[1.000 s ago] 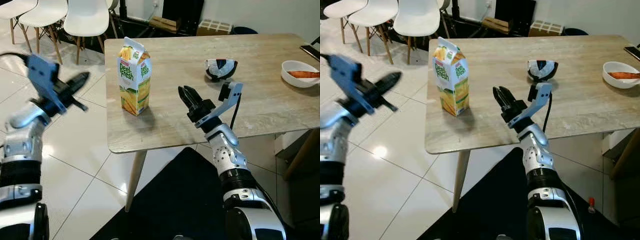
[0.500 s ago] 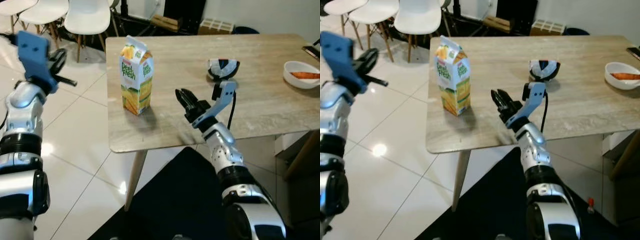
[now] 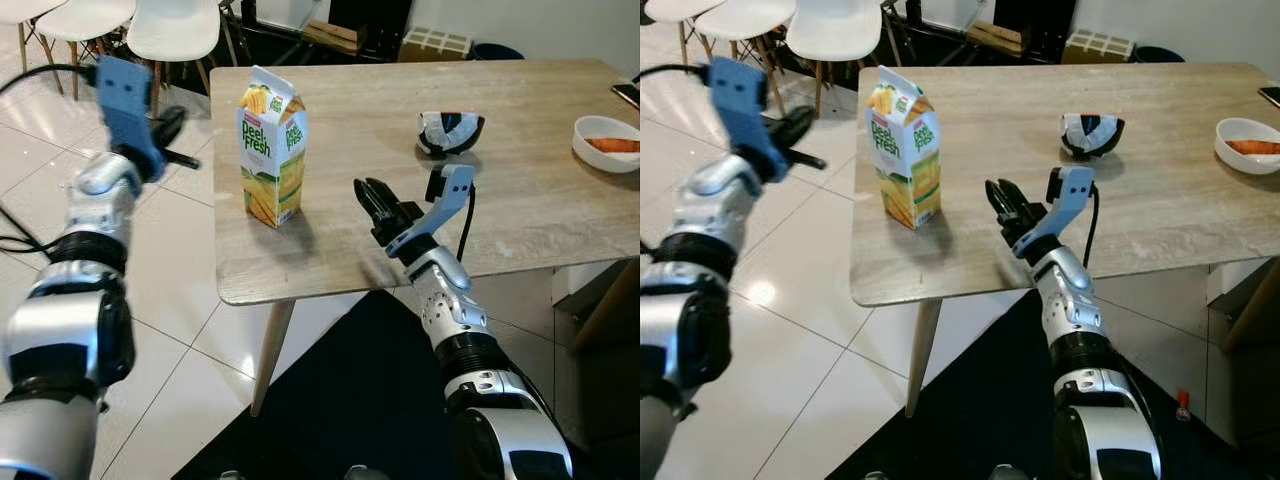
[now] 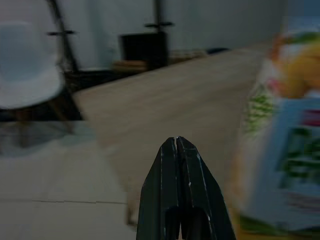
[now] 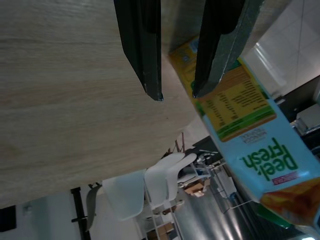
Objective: Restocking fridge
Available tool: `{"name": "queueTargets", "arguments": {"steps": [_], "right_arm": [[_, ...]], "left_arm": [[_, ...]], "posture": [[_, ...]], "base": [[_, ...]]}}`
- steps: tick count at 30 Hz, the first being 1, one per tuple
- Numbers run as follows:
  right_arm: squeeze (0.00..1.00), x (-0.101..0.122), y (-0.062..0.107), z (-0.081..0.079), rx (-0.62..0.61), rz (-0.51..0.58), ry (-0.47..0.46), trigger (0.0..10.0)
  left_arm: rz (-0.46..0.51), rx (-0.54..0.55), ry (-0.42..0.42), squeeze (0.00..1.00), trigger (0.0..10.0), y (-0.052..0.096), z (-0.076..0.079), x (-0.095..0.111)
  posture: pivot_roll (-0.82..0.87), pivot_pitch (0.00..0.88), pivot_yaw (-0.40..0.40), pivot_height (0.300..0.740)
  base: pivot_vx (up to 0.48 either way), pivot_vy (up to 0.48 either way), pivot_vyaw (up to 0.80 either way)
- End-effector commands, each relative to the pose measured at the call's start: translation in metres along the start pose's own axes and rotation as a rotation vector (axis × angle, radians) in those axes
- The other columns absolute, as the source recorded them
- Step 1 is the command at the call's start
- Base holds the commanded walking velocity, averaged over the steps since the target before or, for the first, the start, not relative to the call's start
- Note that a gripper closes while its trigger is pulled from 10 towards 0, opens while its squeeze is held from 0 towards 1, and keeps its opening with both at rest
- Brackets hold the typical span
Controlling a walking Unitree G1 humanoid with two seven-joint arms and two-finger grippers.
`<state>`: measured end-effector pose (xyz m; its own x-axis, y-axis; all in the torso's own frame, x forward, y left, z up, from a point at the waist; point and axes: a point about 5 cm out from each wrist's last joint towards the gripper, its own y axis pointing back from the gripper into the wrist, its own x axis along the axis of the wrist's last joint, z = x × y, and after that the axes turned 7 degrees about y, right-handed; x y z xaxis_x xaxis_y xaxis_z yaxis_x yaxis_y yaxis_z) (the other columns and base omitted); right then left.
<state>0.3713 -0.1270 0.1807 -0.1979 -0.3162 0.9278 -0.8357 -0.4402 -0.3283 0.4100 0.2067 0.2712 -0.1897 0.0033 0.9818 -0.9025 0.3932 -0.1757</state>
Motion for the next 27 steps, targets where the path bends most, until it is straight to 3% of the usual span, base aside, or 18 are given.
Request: {"name": "queueTargets", "arguments": {"steps": [1,5,10,12,17,24,27], "right_arm": [[0.00,-0.001,0.005,0.004,-0.024,0.002,0.006,10.0],[0.00,0.000,0.006,0.006,-0.035,0.008,0.010,10.0],[0.00,0.000,0.007,0.007,-0.042,0.011,0.012,10.0],[0.00,0.000,0.008,0.007,-0.044,0.012,0.013,10.0],[0.00,0.000,0.008,0.007,-0.044,0.012,0.013,10.0],[0.00,0.001,0.005,0.004,-0.033,0.018,0.008,10.0],[0.00,0.002,0.002,0.002,-0.023,0.019,0.007,10.0]], "left_arm": [[-0.039,-0.080,0.004,0.00,10.0,-0.009,0.018,-0.006],[-0.085,-0.175,0.010,0.00,10.0,-0.019,0.042,-0.016],[-0.108,-0.260,0.033,0.00,10.0,-0.022,0.057,-0.024],[-0.128,-0.355,0.057,0.00,10.0,-0.023,0.070,-0.031],[-0.136,-0.390,0.063,0.00,10.0,-0.022,0.074,-0.033],[-0.122,-0.615,0.096,0.00,10.0,-0.013,0.093,-0.046],[-0.102,-0.587,0.081,0.00,10.0,-0.007,0.086,-0.051]], "posture": [[-0.11,0.167,-0.025,0.740],[-0.12,0.170,-0.015,0.740],[-0.12,0.169,-0.013,0.740],[-0.12,0.168,-0.015,0.740],[-0.12,0.168,-0.015,0.740],[-0.11,0.161,-0.027,0.740],[-0.10,0.154,-0.033,0.740]], "base": [[0.000,0.000,0.00],[0.000,0.000,0.00],[0.000,0.000,0.00],[0.000,0.000,0.00],[0.000,0.000,0.00],[0.000,0.000,0.00],[0.000,0.000,0.00]]}}
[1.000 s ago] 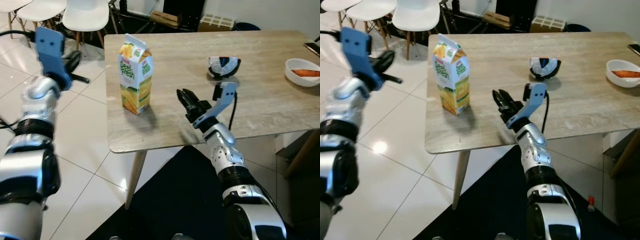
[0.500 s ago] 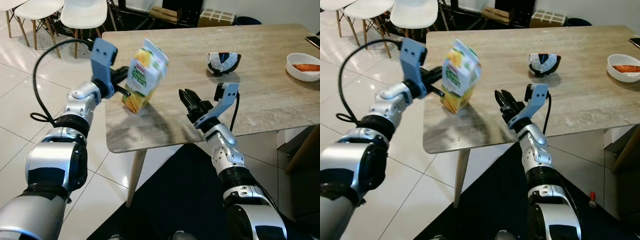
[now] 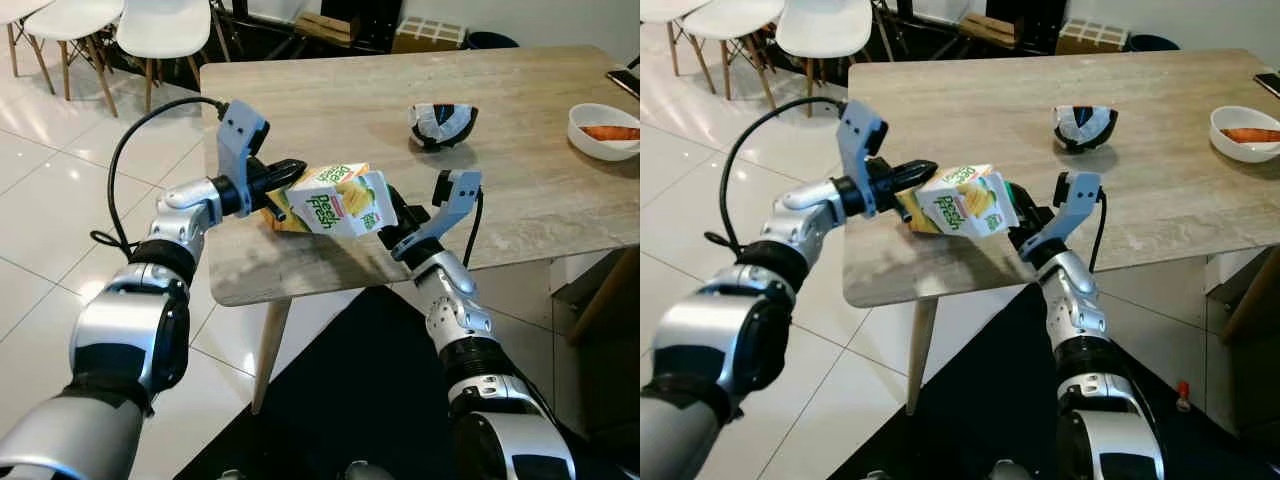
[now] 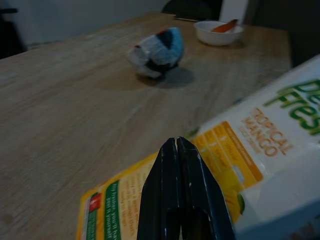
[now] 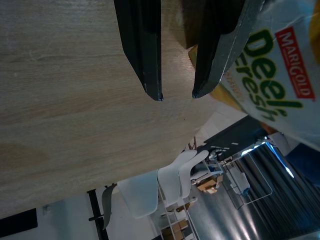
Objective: Restocking fridge
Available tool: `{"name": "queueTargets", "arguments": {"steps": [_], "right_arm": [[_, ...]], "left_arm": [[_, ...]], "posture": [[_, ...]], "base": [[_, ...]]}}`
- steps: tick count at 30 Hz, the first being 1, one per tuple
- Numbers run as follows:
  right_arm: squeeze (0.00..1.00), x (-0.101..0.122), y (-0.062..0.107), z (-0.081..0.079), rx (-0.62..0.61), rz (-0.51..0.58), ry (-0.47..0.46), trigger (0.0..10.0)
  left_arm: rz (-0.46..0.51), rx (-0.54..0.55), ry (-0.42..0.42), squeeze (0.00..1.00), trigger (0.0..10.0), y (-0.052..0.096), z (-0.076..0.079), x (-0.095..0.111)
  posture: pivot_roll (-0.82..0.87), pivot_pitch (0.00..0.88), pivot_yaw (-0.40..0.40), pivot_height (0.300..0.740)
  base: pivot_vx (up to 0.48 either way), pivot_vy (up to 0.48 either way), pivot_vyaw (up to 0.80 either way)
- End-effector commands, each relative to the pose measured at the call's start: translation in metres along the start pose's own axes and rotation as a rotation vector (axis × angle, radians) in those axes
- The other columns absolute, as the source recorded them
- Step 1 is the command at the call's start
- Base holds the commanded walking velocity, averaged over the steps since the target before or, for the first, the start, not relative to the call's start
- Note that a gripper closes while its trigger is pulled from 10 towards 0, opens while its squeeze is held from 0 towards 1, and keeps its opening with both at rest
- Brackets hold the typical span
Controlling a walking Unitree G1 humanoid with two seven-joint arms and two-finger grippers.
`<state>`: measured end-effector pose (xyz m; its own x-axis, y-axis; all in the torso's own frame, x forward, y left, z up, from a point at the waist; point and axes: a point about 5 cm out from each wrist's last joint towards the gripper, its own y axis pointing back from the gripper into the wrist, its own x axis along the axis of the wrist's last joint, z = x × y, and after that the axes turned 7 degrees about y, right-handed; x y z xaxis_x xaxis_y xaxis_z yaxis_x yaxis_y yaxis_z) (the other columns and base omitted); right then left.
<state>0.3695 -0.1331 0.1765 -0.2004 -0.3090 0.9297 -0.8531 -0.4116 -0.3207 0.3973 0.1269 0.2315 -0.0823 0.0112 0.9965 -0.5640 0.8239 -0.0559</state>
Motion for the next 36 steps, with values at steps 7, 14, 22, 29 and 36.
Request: {"name": "queueTargets", "arguments": {"steps": [7,14,22,29,36], "right_arm": [[0.00,0.012,-0.013,-0.008,0.031,0.029,0.003,10.0],[0.00,0.038,-0.033,-0.020,0.057,0.068,0.023,10.0],[0.00,0.065,-0.050,-0.030,0.090,0.119,0.035,10.0],[0.00,0.077,-0.061,-0.036,0.107,0.142,0.040,10.0],[0.00,0.080,-0.068,-0.042,0.107,0.145,0.028,10.0]], "left_arm": [[0.005,0.086,-0.004,0.00,10.0,0.016,0.000,-0.026],[0.057,0.152,-0.010,0.00,10.0,0.021,0.001,-0.032],[0.097,0.174,-0.008,0.00,10.0,0.015,0.002,-0.026],[0.131,0.148,-0.014,0.00,10.0,0.001,0.006,-0.011],[0.175,0.099,0.014,0.00,10.0,-0.019,0.018,-0.004]], "posture": [[-0.10,0.144,-0.044,0.740],[-0.10,0.139,-0.048,0.740],[-0.10,0.141,-0.045,0.740],[-0.10,0.139,-0.041,0.740],[-0.10,0.143,-0.034,0.740]], "base": [[0.000,0.000,0.00],[0.000,0.000,0.00],[0.000,0.000,0.00],[0.000,0.000,0.00],[0.000,0.000,0.00]]}}
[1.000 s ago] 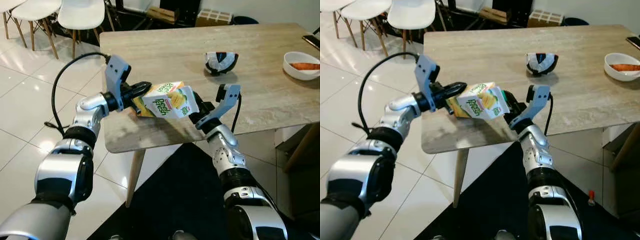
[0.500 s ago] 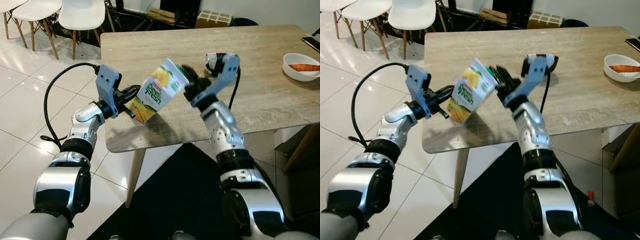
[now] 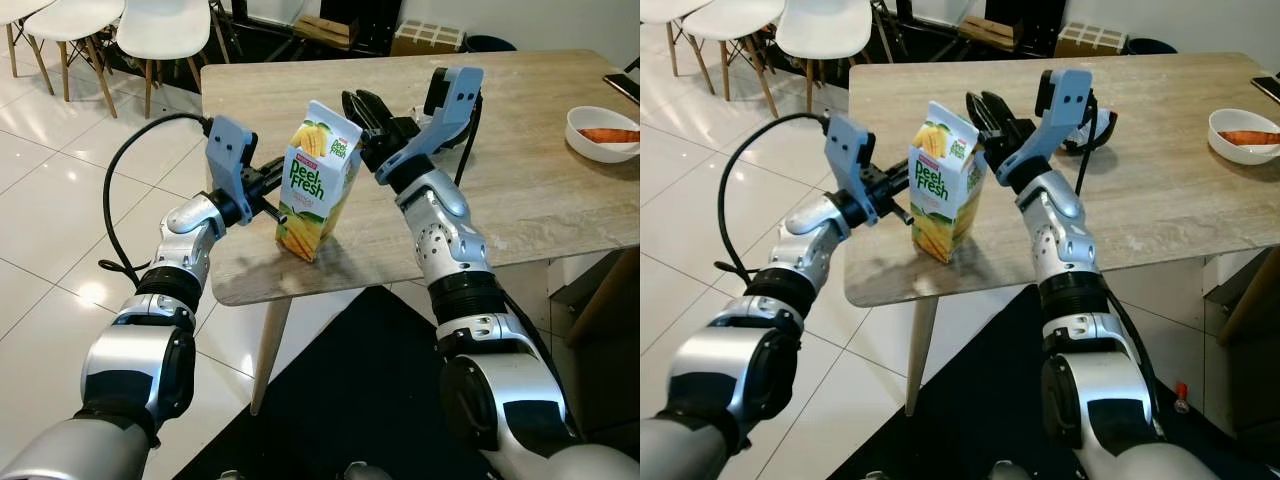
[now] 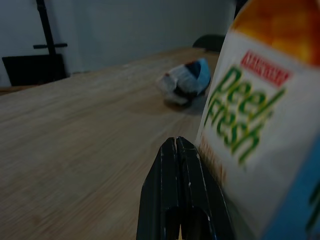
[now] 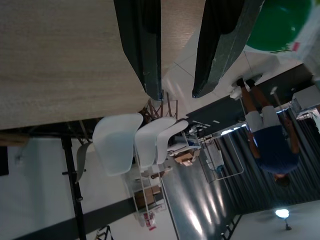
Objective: Restocking fridge
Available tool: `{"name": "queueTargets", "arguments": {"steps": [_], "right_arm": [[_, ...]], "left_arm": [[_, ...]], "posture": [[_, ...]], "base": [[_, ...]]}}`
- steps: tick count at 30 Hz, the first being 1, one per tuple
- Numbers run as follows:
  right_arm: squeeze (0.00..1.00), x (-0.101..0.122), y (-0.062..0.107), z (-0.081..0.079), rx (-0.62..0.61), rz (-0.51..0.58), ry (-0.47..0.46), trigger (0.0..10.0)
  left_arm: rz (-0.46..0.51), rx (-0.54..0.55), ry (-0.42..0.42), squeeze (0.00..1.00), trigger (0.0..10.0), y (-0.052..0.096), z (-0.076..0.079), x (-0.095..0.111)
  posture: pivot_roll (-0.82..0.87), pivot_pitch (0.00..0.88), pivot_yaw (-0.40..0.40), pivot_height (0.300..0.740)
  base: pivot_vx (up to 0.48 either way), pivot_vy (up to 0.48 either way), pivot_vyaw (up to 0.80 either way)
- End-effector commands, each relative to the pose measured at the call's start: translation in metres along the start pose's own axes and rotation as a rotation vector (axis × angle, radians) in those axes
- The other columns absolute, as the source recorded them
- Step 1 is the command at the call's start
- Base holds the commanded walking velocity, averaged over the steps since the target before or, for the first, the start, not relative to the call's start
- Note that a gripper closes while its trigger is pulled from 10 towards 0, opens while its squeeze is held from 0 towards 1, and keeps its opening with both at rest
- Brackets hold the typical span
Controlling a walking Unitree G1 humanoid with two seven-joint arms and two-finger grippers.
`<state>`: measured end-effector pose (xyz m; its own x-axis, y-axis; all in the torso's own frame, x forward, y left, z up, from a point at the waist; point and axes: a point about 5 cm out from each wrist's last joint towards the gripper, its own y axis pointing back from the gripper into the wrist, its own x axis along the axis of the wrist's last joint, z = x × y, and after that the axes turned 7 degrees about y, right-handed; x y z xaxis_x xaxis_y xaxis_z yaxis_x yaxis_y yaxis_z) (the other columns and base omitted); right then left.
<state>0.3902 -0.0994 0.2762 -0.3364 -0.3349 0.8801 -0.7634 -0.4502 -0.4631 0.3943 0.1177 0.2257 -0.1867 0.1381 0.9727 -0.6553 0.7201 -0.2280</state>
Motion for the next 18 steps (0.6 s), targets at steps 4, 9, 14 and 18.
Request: {"name": "queueTargets", "arguments": {"steps": [4,9,14,18], "right_arm": [[0.00,0.006,-0.013,-0.009,0.011,0.018,-0.018,10.0],[0.00,0.008,-0.019,-0.012,0.020,0.028,-0.026,10.0],[0.00,0.009,-0.024,-0.015,0.026,0.035,-0.034,10.0],[0.00,0.009,-0.026,-0.017,0.029,0.035,-0.039,10.0]], "left_arm": [[0.015,-0.070,0.034,0.00,10.0,-0.019,0.021,-0.002],[0.028,-0.093,0.052,0.00,10.0,-0.026,0.030,-0.003],[0.044,-0.110,0.069,0.00,10.0,-0.031,0.038,-0.005],[0.045,-0.123,0.068,0.00,10.0,-0.032,0.044,-0.008]], "posture": [[-0.10,0.144,-0.033,0.740],[-0.10,0.144,-0.033,0.740],[-0.10,0.145,-0.035,0.740],[-0.09,0.146,-0.039,0.740]], "base": [[0.000,0.000,0.00],[0.000,0.000,0.00],[0.000,0.000,0.00],[0.000,0.000,0.00]]}}
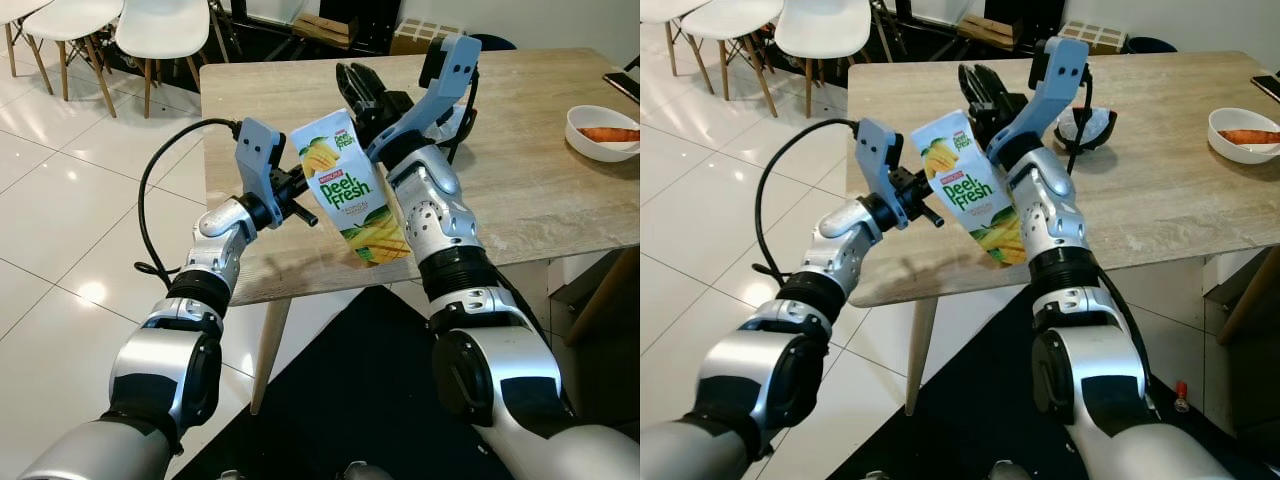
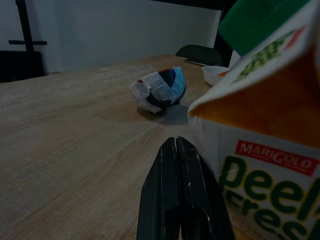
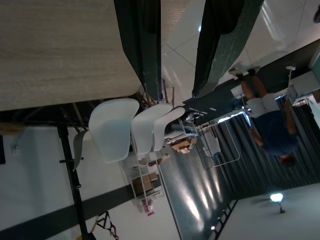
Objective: Restocking fridge
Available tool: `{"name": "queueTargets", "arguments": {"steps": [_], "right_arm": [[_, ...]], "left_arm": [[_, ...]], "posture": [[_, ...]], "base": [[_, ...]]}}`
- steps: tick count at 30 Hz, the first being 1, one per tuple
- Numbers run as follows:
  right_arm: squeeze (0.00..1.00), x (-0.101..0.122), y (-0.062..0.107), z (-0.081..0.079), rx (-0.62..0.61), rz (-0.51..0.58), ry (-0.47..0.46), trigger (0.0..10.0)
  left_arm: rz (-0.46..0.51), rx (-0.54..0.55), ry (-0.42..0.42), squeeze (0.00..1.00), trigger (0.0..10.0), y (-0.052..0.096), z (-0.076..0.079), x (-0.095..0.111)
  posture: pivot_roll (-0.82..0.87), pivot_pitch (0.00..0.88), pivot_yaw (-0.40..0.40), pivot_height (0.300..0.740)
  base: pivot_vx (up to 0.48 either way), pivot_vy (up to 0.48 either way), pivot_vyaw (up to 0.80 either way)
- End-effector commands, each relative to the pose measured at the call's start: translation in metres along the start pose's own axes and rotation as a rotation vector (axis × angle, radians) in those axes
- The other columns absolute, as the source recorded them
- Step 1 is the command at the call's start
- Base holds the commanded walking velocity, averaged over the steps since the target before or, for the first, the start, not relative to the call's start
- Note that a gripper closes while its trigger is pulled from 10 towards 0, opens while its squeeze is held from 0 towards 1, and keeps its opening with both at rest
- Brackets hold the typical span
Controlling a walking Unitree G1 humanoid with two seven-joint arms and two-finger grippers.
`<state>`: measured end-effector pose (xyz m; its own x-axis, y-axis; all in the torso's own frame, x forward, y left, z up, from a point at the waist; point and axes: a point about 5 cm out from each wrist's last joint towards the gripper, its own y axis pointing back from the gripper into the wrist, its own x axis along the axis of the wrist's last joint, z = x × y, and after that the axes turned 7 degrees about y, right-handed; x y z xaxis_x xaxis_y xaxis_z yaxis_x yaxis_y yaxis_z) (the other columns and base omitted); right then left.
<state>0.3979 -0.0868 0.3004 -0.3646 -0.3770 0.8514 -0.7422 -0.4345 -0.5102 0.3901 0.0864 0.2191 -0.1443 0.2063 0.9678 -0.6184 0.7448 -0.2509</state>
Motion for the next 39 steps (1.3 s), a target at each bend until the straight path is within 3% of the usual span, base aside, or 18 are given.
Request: {"name": "queueTargets", "arguments": {"steps": [1,8,13,14,16,21,24,35,39], "right_arm": [[0.00,-0.007,-0.004,-0.008,0.024,-0.023,-0.017,10.0],[0.00,-0.009,-0.001,0.000,0.005,-0.031,-0.010,10.0],[0.00,-0.003,0.003,0.018,-0.034,-0.029,0.024,10.0],[0.00,0.003,0.010,0.036,-0.074,-0.037,0.063,10.0],[0.00,0.003,0.010,0.036,-0.074,-0.037,0.063,10.0],[0.00,0.011,0.021,0.060,-0.133,-0.047,0.109,10.0],[0.00,0.019,0.034,0.080,-0.179,-0.044,0.150,10.0],[0.00,0.024,0.043,0.093,-0.198,-0.050,0.177,10.0],[0.00,0.028,0.052,0.104,-0.233,-0.057,0.216,10.0]], "left_arm": [[0.016,-0.081,-0.012,0.00,10.0,-0.015,0.019,0.000],[0.027,-0.052,-0.033,0.00,10.0,-0.014,0.014,0.005],[0.055,-0.014,-0.065,0.00,10.0,-0.016,0.008,0.019],[0.074,0.027,-0.108,0.00,10.0,-0.016,0.001,0.031],[0.074,0.027,-0.108,0.00,10.0,-0.016,0.001,0.031],[0.099,0.109,-0.166,0.00,10.0,-0.013,-0.012,0.048],[0.163,0.140,-0.174,0.00,10.0,-0.006,-0.023,0.067],[0.201,0.161,-0.187,0.00,10.0,0.004,-0.032,0.077],[0.210,0.218,-0.163,0.00,10.0,0.021,-0.043,0.073]], "posture": [[-0.09,0.146,-0.040,0.740],[-0.09,0.144,-0.039,0.740],[-0.09,0.143,-0.037,0.740],[-0.09,0.142,-0.036,0.740],[-0.09,0.142,-0.036,0.740],[-0.09,0.140,-0.035,0.740],[-0.09,0.141,-0.028,0.740],[-0.09,0.139,-0.028,0.740],[-0.10,0.136,-0.026,0.740]], "base": [[0.000,0.000,0.00],[0.000,0.000,0.00],[0.000,0.000,0.00],[0.000,0.000,0.00],[0.000,0.000,0.00],[0.000,0.000,0.00],[0.000,0.000,0.00],[0.000,0.000,0.00],[0.000,0.000,0.00]]}}
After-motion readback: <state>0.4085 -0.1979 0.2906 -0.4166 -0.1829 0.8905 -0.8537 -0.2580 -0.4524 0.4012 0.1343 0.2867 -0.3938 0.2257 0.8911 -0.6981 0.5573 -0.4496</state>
